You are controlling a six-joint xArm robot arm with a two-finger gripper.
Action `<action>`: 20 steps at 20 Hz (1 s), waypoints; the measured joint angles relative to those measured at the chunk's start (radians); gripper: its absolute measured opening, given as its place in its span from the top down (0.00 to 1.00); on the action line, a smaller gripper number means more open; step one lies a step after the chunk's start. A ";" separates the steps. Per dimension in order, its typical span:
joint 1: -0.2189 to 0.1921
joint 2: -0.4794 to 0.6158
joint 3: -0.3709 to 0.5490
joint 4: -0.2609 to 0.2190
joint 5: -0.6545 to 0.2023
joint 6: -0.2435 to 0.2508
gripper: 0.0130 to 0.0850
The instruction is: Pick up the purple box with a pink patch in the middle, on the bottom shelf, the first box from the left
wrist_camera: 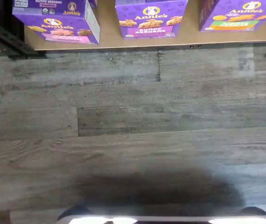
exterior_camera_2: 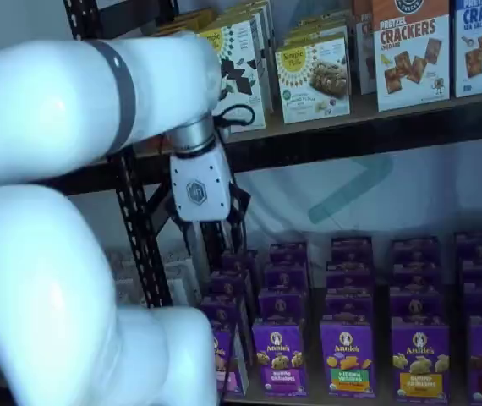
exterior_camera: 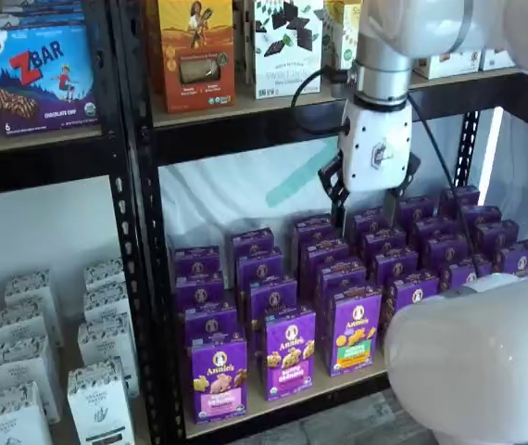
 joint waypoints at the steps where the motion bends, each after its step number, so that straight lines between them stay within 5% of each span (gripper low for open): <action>1: 0.001 0.008 0.010 0.001 -0.018 0.001 0.00; 11: 0.034 0.098 0.115 -0.015 -0.206 0.036 0.00; 20: 0.010 0.223 0.195 0.071 -0.405 -0.040 0.00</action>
